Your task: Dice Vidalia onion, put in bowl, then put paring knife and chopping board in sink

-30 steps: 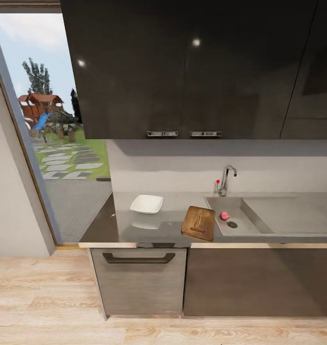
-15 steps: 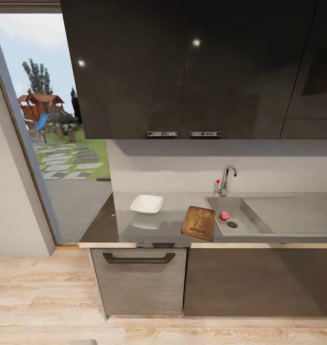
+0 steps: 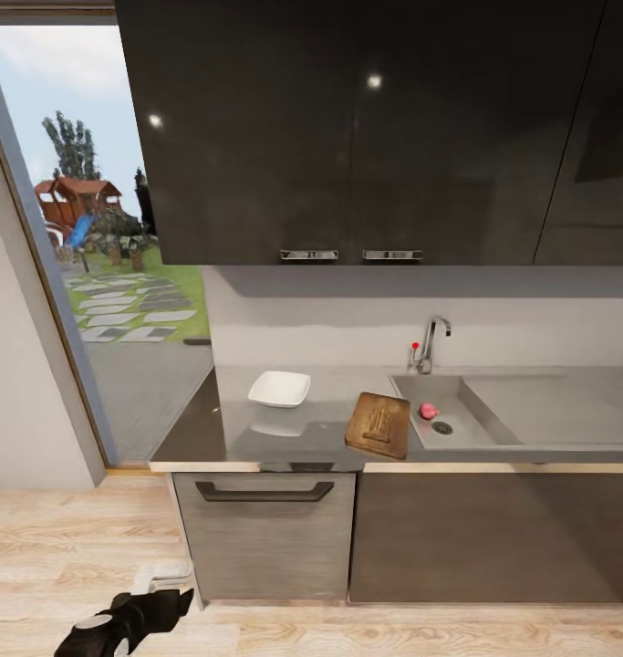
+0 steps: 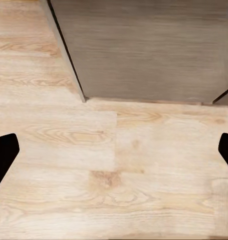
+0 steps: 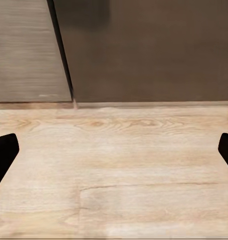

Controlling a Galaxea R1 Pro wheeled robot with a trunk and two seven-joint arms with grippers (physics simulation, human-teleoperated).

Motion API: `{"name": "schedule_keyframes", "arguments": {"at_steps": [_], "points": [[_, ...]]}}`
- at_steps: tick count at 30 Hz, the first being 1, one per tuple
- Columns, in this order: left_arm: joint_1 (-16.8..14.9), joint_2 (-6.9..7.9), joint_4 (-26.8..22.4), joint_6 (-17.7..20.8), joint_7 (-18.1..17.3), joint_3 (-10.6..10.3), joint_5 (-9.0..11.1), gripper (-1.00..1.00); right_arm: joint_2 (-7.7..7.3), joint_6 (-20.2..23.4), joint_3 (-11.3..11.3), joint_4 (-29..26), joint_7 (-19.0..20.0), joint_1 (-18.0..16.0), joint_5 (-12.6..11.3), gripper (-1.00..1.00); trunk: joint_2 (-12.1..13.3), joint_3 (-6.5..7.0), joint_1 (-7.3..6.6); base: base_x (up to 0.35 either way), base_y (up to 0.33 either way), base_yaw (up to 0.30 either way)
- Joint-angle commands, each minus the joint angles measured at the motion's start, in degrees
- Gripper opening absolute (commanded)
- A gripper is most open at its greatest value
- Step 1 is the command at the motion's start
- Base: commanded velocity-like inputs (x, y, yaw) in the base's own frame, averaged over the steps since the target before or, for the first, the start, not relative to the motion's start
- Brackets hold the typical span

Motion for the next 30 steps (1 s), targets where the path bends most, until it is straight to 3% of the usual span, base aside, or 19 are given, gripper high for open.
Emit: {"name": "schedule_keyframes", "arguments": {"at_steps": [1,3,9,12,19,22,24,30], "points": [[0.0,-0.08,-1.2,0.9,0.0,0.0,0.2,1.0,-0.01,-0.2,0.1,0.2,-0.2,0.0,0.0,1.0,0.0,-0.02,0.02,0.0,0.0,0.0],[-0.9,-0.76,-4.1,3.6,0.0,0.0,0.2,1.0,-0.01,-0.2,0.0,1.3,-0.2,0.0,0.0,1.0,0.0,-0.02,0.02,0.0,0.0,0.0],[-5.9,-3.08,-5.3,7.9,0.1,-0.1,0.0,1.0,0.05,-0.2,0.0,1.9,-0.2,0.0,0.0,1.0,0.0,-0.02,0.02,0.0,0.0,0.0],[-12.3,-4.01,-5.4,13.0,0.1,-0.1,0.0,1.0,0.08,-0.2,0.0,2.0,-0.2,0.0,0.0,1.0,0.0,-0.02,0.02,0.0,0.0,0.0],[-25.0,-4.49,-5.0,16.1,0.3,-0.1,0.1,1.0,0.08,-0.2,0.0,2.0,-0.2,0.0,0.0,1.0,0.0,-0.02,0.02,0.0,0.0,0.0],[-32.6,-4.52,-1.6,16.5,0.3,-0.1,0.1,1.0,0.08,-0.2,0.0,2.0,-0.2,0.0,0.0,1.0,0.0,-0.02,0.02,0.0,0.0,0.0],[-34.9,-4.52,0.4,16.6,0.4,-0.1,0.1,1.0,0.08,-0.2,0.0,2.0,-0.2,0.0,0.0,1.0,0.0,-0.02,0.02,0.0,0.0,0.0],[-45.1,-4.47,17.7,16.4,2.1,-0.1,-0.1,1.0,0.08,-0.2,0.0,2.1,-0.2,0.0,0.0,1.0,0.0,-0.02,0.02,0.0,0.0,0.0]]}}
